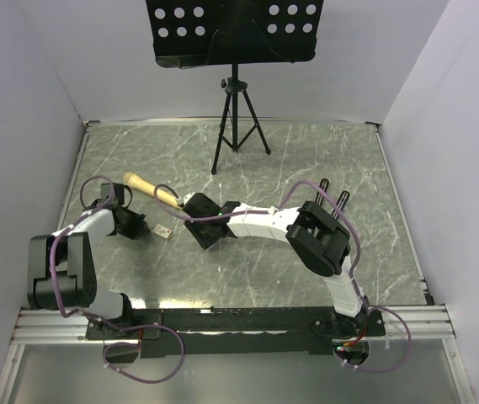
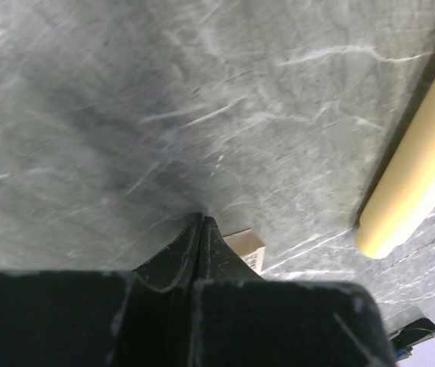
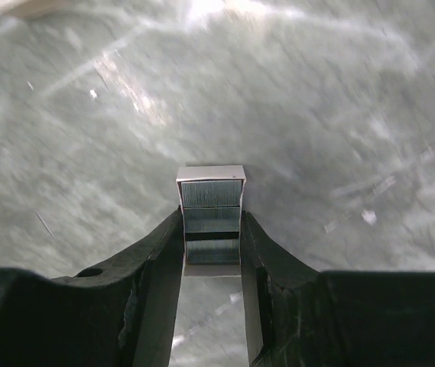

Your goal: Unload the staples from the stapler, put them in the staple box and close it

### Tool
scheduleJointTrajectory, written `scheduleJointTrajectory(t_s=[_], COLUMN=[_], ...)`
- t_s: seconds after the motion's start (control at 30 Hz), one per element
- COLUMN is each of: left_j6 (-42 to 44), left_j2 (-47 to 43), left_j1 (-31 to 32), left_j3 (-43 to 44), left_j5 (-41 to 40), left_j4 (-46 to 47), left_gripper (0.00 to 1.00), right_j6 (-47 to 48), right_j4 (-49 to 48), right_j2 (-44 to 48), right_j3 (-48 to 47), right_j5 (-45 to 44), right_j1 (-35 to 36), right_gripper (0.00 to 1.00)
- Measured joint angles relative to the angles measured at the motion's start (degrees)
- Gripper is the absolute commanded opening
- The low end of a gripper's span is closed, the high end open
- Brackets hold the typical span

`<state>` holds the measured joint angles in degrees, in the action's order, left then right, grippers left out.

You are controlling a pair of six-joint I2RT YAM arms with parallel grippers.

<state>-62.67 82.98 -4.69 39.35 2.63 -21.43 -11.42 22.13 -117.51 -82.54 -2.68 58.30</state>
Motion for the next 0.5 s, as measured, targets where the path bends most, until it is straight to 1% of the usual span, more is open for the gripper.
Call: scheduleJointTrajectory(t_s=[0.27,0.5], left_j6=[0.0,-0.2], left_j2=[1.5,2.4], left_j1=[0.3,2.9], left_j3=[1.2,1.2], left_j5=[0.6,1.3], left_j4=[0.7,2.8], left_gripper=[0.01,0.01], right_j6=[0.6,0.6], right_j4=[0.2,-3.1], right_j2=[-1.0,0.3], right_j3=[-1.3,1.6], right_j5=[0.0,-0.8], right_j1=[0.5,0.7], right_gripper=[0.36,0.35])
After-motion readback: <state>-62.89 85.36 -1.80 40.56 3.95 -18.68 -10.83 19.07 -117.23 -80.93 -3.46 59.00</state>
